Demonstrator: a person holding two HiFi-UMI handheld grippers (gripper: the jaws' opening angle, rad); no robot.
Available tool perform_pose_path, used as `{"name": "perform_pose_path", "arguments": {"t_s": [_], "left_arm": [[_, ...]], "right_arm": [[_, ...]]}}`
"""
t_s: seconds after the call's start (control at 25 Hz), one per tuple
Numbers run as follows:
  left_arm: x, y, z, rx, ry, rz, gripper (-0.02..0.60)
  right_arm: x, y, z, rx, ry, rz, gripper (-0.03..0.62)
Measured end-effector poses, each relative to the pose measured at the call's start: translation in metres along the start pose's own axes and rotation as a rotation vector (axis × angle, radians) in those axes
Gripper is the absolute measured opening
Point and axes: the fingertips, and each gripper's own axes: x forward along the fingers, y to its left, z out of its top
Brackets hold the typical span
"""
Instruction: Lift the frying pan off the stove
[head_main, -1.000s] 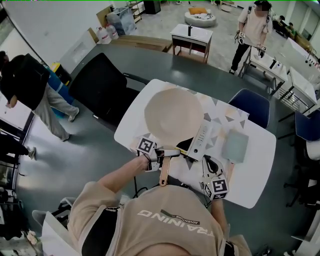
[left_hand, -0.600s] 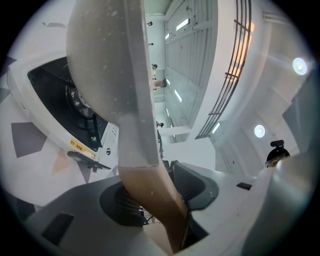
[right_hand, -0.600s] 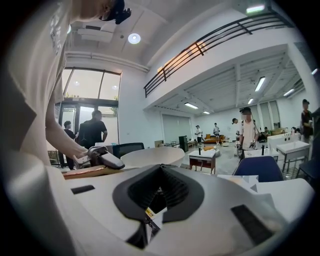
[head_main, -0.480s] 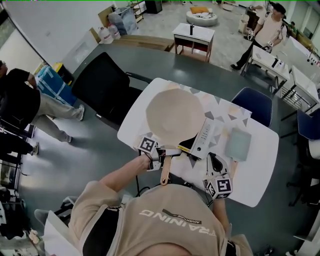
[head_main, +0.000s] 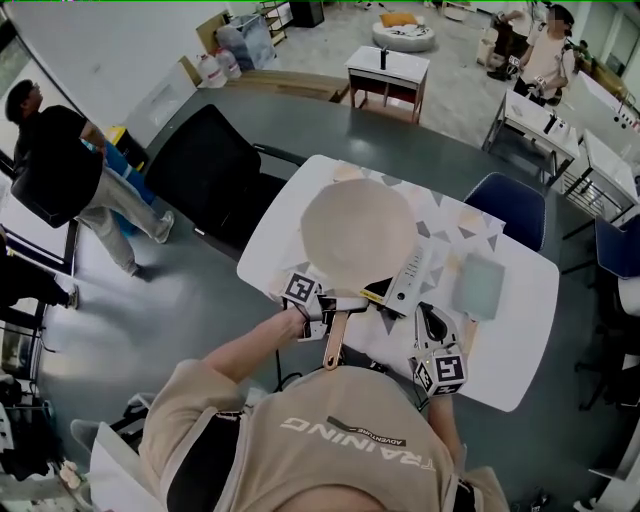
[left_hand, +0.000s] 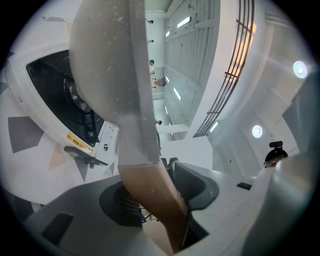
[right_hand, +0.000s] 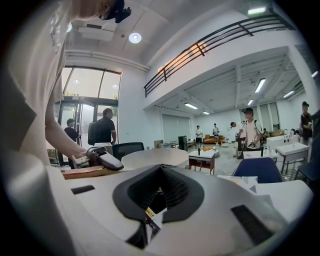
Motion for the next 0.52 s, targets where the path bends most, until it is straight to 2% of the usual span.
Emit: {"name": "perform_pose_path", "arguments": {"t_s": [0.52], "left_arm": [[0.001,0.0024,0.007,-0.041,-0.011,-0.005,0.202]], "right_arm": [[-0.0013,-0.0076,-0.0038,0.003,0.012,-0.019,0.003]]}}
